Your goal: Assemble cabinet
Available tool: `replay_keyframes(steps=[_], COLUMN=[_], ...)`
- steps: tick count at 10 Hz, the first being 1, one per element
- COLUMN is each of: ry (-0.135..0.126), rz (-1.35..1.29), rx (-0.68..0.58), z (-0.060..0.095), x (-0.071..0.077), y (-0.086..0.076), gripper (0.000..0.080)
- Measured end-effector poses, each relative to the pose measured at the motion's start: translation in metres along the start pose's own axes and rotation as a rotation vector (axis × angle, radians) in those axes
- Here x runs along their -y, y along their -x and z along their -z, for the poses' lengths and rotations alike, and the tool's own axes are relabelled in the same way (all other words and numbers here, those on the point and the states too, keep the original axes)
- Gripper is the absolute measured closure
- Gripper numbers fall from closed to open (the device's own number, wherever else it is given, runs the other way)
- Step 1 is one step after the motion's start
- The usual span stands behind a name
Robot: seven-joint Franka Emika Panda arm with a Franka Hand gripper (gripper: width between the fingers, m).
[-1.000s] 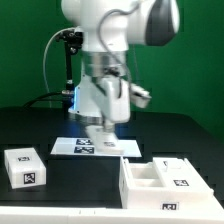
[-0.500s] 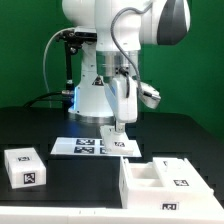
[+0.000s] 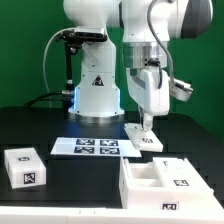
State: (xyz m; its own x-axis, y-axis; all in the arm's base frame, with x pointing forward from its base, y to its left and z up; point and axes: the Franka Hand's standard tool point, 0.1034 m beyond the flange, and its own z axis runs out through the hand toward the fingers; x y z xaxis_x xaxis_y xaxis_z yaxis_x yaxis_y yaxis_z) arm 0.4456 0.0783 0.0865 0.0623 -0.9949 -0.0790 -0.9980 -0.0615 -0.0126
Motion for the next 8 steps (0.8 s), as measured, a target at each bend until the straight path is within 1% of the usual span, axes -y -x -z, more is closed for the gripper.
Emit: replay_keyframes(steps=[2,3,4,5,6,7,8], ry=[0.003,0.0,-0.079,-0.136,-0.155,-0.159,-0.152], rz=[0.001,0.004,-0.02,-0.043,-0.046,-0.047,-0.046], rx=[-0.002,-0.001,-0.004,-0.016,-0.024,-0.026,-0.023], z=[-0.001,-0.001,0.004,0.006,0.005,0.003,0.002], x=[-0.001,0.0,0.011,0.012,0.01,0.008,0.007], y=[0.0,-0.001,-0.009,-0.015,-0.015,-0.013,-0.013], gripper=[0.0741,0.0741,0.0741,0.0741,0.0741,0.0741,0.0741])
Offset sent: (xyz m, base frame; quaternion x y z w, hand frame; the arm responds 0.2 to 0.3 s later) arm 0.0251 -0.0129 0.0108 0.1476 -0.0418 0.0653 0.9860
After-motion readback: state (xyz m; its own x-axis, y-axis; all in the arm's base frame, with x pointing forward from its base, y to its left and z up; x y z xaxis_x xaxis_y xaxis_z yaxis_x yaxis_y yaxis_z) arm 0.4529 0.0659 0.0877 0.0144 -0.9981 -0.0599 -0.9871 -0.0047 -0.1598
